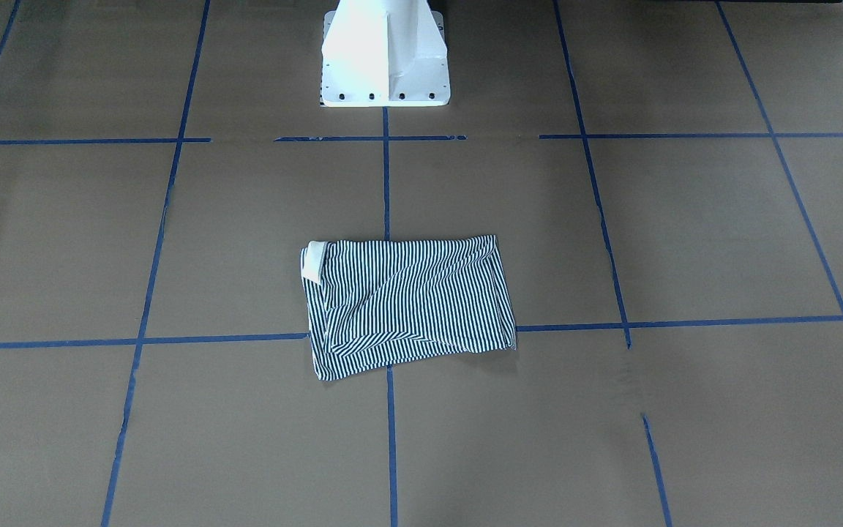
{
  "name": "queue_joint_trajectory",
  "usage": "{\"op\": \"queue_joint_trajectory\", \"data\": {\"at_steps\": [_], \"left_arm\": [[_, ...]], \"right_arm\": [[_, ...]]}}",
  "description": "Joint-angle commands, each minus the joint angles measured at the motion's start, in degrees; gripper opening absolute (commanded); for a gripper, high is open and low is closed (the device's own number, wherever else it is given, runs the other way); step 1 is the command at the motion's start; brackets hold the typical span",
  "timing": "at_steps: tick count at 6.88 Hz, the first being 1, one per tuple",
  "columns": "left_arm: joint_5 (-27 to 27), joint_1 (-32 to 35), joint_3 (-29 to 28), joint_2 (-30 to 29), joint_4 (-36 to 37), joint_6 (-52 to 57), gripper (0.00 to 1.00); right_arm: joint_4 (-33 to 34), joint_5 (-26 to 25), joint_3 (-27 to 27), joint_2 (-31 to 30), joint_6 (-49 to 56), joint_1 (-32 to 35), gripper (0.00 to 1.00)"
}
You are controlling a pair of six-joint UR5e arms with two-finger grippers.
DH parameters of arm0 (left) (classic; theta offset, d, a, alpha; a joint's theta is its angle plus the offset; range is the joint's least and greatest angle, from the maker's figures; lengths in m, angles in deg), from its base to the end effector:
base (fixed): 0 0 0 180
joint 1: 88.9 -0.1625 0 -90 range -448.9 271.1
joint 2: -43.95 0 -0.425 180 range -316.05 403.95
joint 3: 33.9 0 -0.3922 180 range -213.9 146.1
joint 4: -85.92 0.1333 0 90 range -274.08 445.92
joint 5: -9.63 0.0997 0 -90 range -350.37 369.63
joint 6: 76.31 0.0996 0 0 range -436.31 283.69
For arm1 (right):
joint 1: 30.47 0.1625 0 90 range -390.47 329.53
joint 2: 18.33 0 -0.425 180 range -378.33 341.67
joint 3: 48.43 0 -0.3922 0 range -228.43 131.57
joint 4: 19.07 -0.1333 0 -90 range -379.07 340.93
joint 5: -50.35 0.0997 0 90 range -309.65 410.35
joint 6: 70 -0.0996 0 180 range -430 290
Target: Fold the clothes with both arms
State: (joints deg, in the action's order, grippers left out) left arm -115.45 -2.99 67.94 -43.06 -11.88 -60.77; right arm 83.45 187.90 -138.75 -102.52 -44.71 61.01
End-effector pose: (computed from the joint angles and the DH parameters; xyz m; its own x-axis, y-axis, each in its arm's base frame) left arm -0.0413 -0.4884 0.5761 0.7568 0.4705 -0.4537 -0.2814 0.8611 0.4236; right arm 0.0733 -0.5229 0.6213 0.6191 -0.3344 0.7105 0.2641 0.9408 0.2126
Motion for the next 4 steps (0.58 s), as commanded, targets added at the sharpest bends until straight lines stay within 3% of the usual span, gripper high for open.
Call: {"op": "queue_joint_trajectory", "data": {"at_steps": [1, 2, 4], "left_arm": [[-0.5, 0.4, -7.9, 0.4, -8.1, -0.2, 1.00], [-0.5, 2.0, -7.8, 1.2, -8.0, -0.1, 1.00], [-1.7, 8.2, -3.1, 1.5, 2.3, 0.5, 1.00]], "right_arm": [[-0.1, -1.2, 0.0, -0.4, 0.0, -0.1, 1.00], [-0.1, -1.2, 0.1, -0.5, -1.6, -0.1, 1.00], [-0.1, -1.1, 0.1, -0.7, -7.2, -0.1, 1.00]]}}
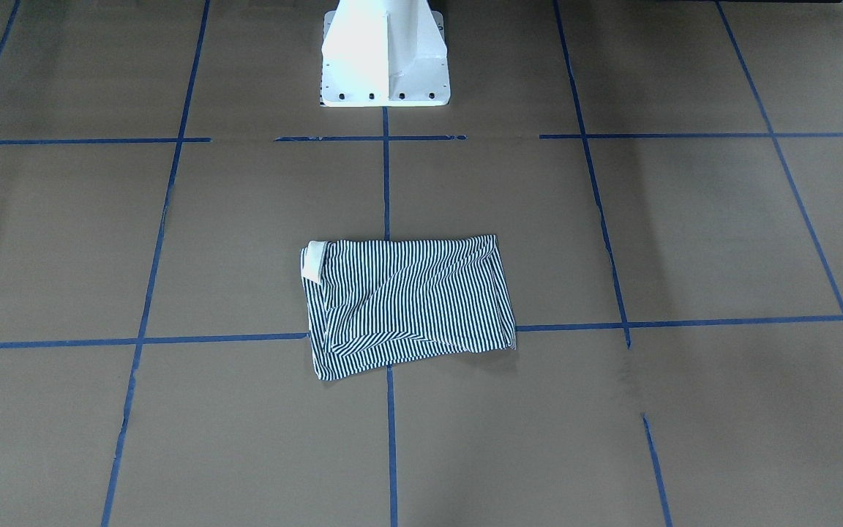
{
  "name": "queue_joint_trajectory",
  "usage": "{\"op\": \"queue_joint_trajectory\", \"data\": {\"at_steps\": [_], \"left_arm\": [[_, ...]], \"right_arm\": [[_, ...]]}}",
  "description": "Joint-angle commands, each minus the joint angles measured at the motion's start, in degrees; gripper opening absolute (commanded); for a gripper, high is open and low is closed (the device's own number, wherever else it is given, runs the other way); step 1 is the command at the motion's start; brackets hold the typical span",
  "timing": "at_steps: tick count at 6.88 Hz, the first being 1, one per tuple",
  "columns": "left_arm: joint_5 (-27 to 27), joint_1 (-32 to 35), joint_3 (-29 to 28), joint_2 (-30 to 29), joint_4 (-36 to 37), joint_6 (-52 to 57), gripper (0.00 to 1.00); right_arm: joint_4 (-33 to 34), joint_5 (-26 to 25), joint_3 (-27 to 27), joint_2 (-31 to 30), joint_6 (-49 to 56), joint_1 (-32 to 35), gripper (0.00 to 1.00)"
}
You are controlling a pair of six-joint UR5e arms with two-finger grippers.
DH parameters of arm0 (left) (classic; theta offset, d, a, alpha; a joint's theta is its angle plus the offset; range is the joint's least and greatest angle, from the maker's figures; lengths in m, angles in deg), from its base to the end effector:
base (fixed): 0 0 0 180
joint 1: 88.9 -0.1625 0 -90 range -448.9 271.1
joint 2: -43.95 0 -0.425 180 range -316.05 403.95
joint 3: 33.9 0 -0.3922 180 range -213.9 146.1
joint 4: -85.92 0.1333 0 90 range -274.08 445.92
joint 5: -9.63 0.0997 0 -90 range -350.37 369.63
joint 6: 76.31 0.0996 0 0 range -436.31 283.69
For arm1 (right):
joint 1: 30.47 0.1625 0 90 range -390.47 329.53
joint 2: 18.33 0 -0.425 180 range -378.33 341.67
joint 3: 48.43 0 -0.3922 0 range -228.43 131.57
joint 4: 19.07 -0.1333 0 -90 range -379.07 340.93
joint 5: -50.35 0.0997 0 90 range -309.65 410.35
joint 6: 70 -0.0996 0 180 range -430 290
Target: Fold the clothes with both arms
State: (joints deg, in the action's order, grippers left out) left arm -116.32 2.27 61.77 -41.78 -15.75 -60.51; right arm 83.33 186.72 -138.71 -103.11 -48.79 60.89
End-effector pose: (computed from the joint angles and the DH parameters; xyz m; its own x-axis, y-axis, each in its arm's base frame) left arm -0.0845 -0.4742 0.6327 0.7868 0.3770 -0.4887 -0.2020 0.9055 0.3733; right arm 0.0735 -0.5182 0.6284 0.6497 -0.2628 0.7134 0.2268 0.9626 0.1480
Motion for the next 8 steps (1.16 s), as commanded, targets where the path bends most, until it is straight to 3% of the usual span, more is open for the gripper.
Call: {"op": "queue_joint_trajectory", "data": {"at_steps": [1, 8], "left_arm": [[-0.8, 3.0, 5.8, 1.9, 7.7, 0.1, 1.00], [-4.0, 2.3, 4.5, 2.1, 7.9, -0.6, 1.00]], "right_arm": [[0.0, 0.0, 0.0, -0.1, -6.7, 0.0, 1.00], [-2.2, 0.1, 2.4, -2.1, -7.0, 0.8, 1.00]]}}
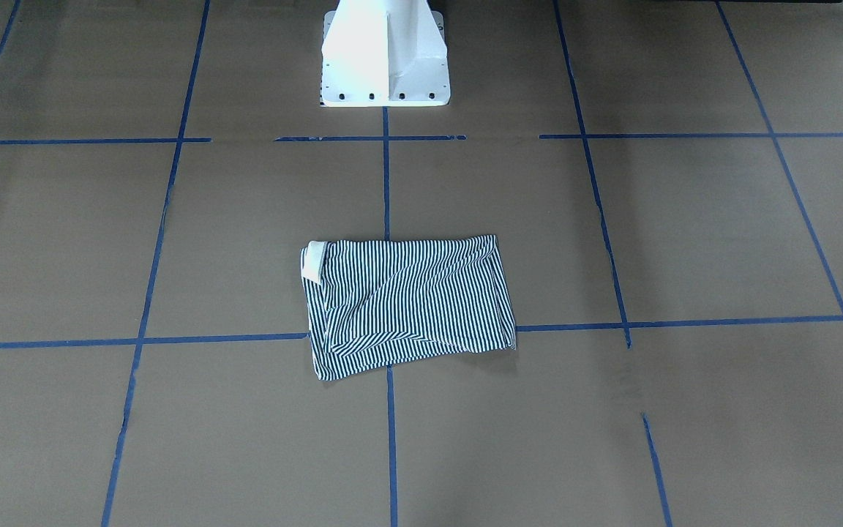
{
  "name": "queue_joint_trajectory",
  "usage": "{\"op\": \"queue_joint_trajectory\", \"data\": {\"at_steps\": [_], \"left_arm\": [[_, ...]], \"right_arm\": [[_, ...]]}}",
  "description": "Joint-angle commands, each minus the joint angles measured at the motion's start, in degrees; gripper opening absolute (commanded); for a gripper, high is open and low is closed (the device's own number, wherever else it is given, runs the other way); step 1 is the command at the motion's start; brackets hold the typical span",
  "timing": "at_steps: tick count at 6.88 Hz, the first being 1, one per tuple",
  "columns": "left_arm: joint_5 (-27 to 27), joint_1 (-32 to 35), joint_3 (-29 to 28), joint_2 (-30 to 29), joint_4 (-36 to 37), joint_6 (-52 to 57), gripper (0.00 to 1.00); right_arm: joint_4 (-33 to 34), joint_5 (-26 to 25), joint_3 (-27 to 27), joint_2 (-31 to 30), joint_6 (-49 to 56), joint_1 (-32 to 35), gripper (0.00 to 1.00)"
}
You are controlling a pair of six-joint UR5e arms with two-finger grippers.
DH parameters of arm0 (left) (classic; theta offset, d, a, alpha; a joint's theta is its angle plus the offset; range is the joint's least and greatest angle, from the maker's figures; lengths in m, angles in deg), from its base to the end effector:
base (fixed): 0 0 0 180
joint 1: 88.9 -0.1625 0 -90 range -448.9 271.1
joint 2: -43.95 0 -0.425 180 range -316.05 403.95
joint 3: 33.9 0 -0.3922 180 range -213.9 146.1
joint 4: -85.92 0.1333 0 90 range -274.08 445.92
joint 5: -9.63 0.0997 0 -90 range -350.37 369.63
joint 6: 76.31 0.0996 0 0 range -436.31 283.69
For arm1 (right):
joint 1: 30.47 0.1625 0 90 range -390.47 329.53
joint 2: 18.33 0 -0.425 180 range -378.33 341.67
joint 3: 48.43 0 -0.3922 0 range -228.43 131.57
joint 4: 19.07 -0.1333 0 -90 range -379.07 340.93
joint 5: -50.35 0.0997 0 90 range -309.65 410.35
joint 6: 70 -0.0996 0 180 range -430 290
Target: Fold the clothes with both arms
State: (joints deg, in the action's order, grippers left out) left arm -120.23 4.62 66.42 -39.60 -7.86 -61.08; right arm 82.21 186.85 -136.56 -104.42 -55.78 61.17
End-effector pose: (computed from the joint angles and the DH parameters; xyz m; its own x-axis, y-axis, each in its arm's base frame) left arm -0.0971 -0.4474 0.6208 0.7603 0.2966 -0.5779 -0.1439 0.9445 0.2953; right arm 0.0756 -0.5064 0.6562 0.6707 -0.1104 0.7335 0.1408 0.9898 0.0202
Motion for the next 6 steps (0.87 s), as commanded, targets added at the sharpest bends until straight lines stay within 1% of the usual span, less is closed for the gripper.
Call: {"op": "queue_joint_trajectory", "data": {"at_steps": [1, 2, 5, 6], "left_arm": [[0.0, -0.1, -0.3, 0.0, 0.0, 0.0, 1.00], [0.0, -0.1, -0.7, 0.0, -0.1, 0.0, 1.00], [0.3, -0.1, -0.7, 0.0, -0.1, 0.0, 1.00], [0.4, -0.1, -0.7, 0.1, -0.1, -0.1, 1.00]], "right_arm": [[-5.0, -0.1, 0.2, -3.1, 0.0, 0.8, 1.00], [-6.8, -0.1, 0.2, -4.3, -0.1, 1.0, 1.00], [-8.2, -0.3, -0.1, -4.5, -1.6, 1.5, 1.00], [-10.9, -2.3, -0.5, -4.5, -7.0, 1.5, 1.00]]}}
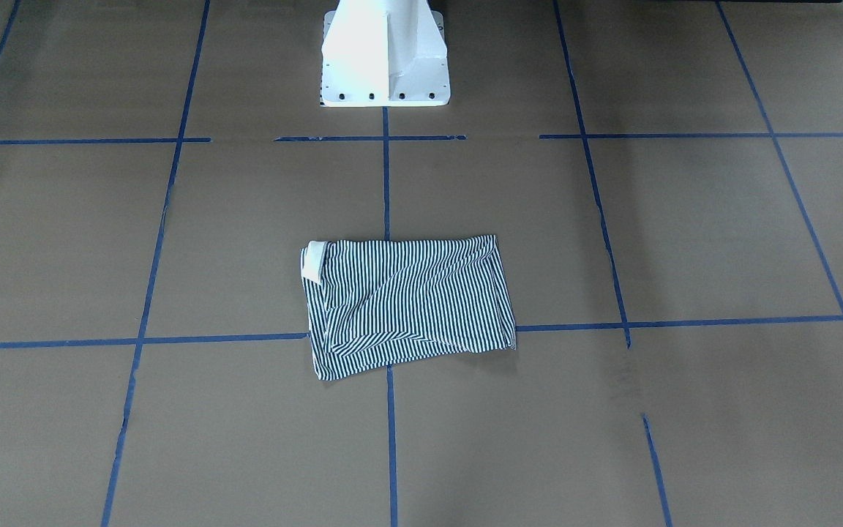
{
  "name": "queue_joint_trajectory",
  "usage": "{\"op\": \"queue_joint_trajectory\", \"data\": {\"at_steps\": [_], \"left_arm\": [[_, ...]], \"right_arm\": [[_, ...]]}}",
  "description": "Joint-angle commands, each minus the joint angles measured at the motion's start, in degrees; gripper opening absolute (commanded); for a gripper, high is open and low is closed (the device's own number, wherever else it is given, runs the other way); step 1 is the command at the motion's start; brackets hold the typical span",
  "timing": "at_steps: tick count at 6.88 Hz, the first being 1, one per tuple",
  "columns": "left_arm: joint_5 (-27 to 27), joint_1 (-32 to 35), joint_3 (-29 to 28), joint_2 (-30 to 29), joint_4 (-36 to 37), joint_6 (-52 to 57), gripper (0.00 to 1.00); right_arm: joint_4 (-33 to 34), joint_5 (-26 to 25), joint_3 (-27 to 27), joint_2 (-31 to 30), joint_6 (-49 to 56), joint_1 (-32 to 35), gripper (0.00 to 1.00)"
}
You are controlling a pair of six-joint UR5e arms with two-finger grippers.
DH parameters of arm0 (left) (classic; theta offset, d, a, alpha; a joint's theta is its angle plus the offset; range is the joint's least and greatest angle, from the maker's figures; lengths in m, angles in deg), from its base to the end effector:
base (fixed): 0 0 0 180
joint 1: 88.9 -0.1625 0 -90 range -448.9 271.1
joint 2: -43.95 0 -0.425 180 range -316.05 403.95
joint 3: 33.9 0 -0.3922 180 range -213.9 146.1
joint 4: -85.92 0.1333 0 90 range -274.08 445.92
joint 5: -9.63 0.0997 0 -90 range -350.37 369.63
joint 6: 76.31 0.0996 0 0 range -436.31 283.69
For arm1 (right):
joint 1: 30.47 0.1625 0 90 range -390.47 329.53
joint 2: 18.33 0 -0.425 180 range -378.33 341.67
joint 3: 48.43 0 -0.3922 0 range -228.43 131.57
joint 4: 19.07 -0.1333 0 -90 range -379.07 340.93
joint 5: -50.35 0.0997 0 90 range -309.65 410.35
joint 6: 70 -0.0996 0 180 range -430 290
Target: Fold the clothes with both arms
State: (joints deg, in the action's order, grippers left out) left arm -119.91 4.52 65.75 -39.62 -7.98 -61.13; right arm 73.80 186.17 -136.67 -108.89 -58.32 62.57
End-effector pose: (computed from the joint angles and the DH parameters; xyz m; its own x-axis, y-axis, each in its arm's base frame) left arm -0.0968 -0.4475 0.6267 0.7630 0.2910 -0.5772 -0.1457 0.9474 0.2850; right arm 0.0873 -0.4768 0.6815 0.6888 -0.1017 0.7177 0.0885 0.9945 0.0560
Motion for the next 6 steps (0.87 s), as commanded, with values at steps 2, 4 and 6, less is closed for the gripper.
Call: {"op": "queue_joint_trajectory", "data": {"at_steps": [2, 4, 6], "left_arm": [[0.0, 0.0, -0.4, 0.1, -0.1, -0.1, 1.00], [-0.4, 0.0, -0.8, 0.1, -0.1, -0.1, 1.00], [-0.3, 0.0, -0.7, 0.1, -0.5, -4.2, 1.00]], "right_arm": [[-7.2, -3.2, -1.7, 0.2, -12.5, 0.0, 1.00], [-6.6, -0.8, -3.8, 0.0, -12.6, 0.0, 1.00], [-6.6, -0.3, -4.7, -0.3, -12.6, -0.6, 1.00]]}}
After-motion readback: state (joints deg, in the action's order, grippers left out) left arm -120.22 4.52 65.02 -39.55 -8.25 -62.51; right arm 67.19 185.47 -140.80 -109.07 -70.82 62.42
